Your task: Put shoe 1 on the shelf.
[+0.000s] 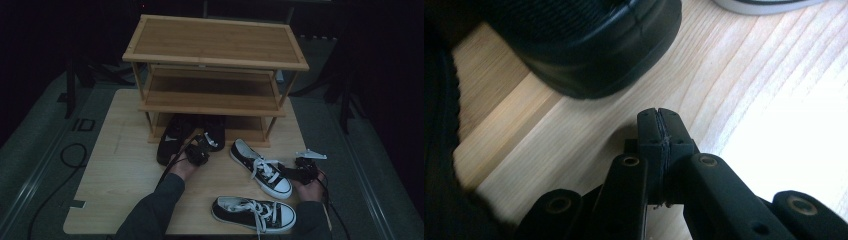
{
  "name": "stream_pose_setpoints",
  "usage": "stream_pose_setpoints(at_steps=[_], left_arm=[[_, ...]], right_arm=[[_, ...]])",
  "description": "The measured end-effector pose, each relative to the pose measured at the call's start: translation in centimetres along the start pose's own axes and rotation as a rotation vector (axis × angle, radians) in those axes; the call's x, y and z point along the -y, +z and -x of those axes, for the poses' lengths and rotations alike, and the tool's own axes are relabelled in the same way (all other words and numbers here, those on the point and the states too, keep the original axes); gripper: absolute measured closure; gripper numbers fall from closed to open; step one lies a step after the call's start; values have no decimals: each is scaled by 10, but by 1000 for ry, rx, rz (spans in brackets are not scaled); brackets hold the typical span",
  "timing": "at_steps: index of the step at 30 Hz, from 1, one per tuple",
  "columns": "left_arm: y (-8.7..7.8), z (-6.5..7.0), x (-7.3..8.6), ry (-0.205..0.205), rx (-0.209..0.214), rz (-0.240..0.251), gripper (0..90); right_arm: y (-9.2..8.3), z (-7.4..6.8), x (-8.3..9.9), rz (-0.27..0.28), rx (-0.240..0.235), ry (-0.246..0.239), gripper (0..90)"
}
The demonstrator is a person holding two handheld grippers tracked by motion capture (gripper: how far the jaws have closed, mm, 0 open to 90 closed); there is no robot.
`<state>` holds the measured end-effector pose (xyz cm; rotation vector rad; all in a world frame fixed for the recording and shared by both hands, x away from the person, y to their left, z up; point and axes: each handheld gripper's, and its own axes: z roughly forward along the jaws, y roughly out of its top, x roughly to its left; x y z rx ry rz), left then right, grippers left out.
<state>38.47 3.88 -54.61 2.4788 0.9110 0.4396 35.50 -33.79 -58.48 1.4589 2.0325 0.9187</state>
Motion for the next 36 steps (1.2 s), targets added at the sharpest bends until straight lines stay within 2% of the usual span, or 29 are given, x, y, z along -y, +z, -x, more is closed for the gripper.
stream_pose_setpoints(at_steps=[11, 19, 30, 36], left_arm=[[-20, -2, 21, 8, -3, 7, 882], [-39, -6, 43, 11, -8, 10, 863], [-54, -14, 74, -25, 6, 22, 848], [-58, -20, 87, -31, 0, 1, 848]], right_arm=[[0, 0, 0, 0, 0, 0, 167], [0, 0, 0, 0, 0, 0, 167], [0, 0, 0, 0, 0, 0, 168], [0, 0, 0, 0, 0, 0, 168]])
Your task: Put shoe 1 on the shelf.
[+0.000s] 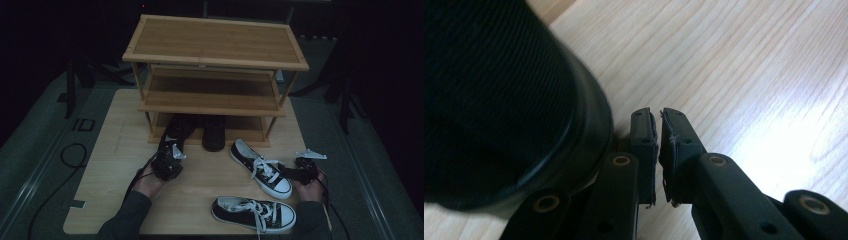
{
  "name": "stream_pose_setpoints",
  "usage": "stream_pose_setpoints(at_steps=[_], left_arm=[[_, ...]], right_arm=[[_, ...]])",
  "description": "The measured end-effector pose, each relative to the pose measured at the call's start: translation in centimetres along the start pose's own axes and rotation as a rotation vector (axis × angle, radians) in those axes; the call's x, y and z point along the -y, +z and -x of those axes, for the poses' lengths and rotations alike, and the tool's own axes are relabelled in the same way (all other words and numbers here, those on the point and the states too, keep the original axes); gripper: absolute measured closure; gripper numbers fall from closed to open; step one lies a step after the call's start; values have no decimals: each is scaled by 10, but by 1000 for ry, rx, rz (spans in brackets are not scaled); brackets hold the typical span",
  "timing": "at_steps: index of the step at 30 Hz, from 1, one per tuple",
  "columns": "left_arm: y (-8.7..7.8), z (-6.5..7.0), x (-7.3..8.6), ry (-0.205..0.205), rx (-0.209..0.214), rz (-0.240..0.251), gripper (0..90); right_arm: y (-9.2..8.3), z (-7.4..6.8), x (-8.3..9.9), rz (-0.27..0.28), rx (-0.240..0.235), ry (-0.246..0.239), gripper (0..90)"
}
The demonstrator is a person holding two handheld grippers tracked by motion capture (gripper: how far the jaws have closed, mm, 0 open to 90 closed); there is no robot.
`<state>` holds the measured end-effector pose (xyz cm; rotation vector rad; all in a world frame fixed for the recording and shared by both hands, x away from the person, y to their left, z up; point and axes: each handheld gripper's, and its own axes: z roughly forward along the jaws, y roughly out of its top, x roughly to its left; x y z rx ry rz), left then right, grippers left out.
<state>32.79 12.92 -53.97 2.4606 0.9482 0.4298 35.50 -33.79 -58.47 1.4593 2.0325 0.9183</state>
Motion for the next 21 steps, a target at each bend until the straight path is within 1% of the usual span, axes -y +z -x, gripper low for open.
stream_pose_setpoints(at_steps=[4, 8, 13, 16, 17, 19, 21], left_arm=[[-4, -5, 9, -24, -8, -7, 850], [-7, -10, 18, -33, -21, -23, 851], [-7, -18, 27, -55, -43, -39, 852], [-4, -25, 31, -88, -56, -46, 854], [-2, -27, 32, -107, -62, -48, 856], [-2, -33, 34, -145, -45, -34, 865], [-1, -34, 34, -149, -51, -32, 865]], right_arm=[[0, 0, 0, 0, 0, 0, 168], [0, 0, 0, 0, 0, 0, 167], [0, 0, 0, 0, 0, 0, 168], [0, 0, 0, -1, 0, -1, 168], [0, 0, 0, -1, 0, -1, 168], [0, 0, 0, -1, 0, -2, 168], [0, 0, 0, 0, 0, -1, 168]])
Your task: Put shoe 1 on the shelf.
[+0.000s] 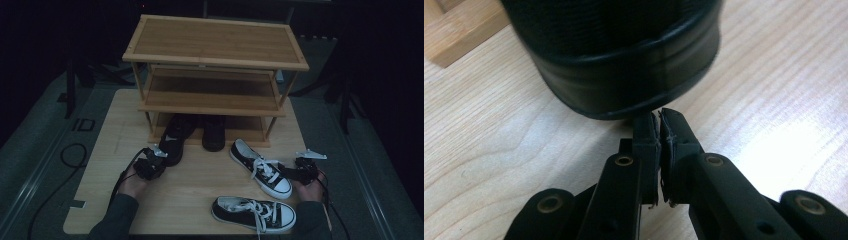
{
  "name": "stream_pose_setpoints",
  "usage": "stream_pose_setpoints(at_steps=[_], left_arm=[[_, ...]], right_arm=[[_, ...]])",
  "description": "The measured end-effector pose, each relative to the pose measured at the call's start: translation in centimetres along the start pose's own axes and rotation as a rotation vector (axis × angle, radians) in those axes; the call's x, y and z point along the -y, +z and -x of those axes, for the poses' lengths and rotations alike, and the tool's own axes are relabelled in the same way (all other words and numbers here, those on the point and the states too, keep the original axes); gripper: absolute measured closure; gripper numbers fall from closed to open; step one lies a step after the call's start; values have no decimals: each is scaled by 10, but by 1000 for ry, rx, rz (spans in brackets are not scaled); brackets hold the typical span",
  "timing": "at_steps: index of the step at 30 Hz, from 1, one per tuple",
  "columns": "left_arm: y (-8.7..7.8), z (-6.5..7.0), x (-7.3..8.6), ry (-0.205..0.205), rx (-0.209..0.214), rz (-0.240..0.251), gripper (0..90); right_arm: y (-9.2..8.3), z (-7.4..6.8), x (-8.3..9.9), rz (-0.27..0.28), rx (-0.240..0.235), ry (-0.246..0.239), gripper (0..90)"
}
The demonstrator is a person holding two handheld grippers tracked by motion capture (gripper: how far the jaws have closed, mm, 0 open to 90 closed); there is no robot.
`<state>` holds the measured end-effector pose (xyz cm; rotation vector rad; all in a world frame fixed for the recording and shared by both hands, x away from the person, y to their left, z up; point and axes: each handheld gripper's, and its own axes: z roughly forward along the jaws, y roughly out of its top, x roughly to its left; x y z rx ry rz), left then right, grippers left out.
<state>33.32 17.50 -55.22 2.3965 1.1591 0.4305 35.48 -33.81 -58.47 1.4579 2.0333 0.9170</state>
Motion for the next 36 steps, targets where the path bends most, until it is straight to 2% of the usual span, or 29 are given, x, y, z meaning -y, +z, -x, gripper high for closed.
stream_pose_setpoints(at_steps=[9, 12, 19, 27, 30, 36], left_arm=[[4, -6, -8, -25, -4, 8, 866], [9, -11, -15, -46, -2, 22, 866], [14, -13, -30, -42, -13, 30, 866], [20, -4, -50, -13, 0, 40, 866], [25, 2, -55, 8, 8, 28, 867], [33, 11, -64, 16, 32, 23, 889]], right_arm=[[0, 0, 0, 1, 0, 1, 168], [0, 0, 0, 0, 0, 2, 168], [0, 0, 0, 1, 0, 2, 168], [0, 0, 0, 1, -1, 2, 168], [0, 0, 0, 1, 0, 2, 168], [0, 0, 0, 1, 0, 2, 167]])
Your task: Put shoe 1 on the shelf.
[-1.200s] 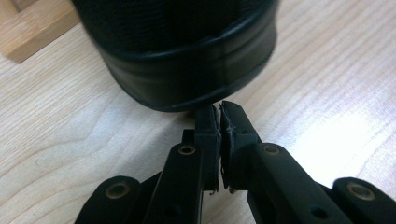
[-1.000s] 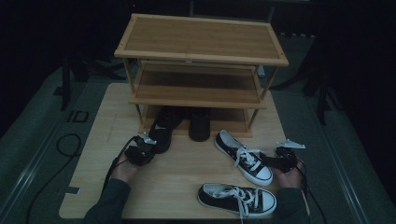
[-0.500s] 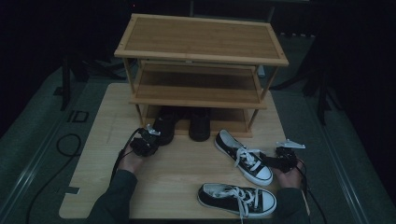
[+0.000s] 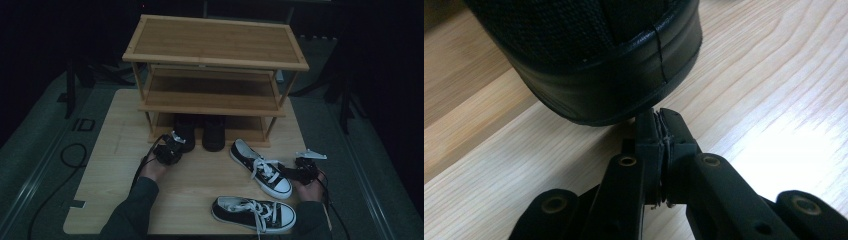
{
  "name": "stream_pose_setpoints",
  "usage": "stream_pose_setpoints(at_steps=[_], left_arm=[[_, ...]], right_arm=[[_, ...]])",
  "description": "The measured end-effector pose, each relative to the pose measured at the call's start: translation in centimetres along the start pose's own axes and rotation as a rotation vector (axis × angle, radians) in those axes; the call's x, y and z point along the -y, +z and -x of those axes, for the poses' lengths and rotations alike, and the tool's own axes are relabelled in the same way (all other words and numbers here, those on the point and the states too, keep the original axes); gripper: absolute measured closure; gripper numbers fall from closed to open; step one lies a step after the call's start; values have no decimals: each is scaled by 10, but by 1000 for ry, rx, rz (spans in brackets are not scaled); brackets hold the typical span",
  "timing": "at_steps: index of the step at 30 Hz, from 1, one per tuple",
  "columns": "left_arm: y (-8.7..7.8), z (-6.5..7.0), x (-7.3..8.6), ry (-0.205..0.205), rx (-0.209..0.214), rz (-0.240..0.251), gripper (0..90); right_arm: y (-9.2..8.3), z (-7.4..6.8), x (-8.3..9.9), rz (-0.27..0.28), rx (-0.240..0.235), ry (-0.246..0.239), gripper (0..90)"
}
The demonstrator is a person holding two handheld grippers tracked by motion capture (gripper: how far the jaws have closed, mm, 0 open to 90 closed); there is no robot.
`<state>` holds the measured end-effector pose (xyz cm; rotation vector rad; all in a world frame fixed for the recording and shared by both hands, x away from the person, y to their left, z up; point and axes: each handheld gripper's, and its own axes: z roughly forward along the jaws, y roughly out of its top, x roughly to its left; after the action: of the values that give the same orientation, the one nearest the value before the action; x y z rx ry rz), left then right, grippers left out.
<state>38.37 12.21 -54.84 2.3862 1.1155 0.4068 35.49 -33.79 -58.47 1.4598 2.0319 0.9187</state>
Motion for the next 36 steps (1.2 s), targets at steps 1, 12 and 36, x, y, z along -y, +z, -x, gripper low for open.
stream_pose_setpoints(at_steps=[1, 12, 36], left_arm=[[1, 1, -2, 3, 5, -1, 890], [9, 8, -17, 17, 33, -7, 895], [-1, 1, -17, 30, 36, 8, 770]], right_arm=[[0, 0, 0, 0, 0, 0, 167], [0, 0, 0, 1, -1, 0, 167], [0, 0, 0, 1, -1, -1, 167]])
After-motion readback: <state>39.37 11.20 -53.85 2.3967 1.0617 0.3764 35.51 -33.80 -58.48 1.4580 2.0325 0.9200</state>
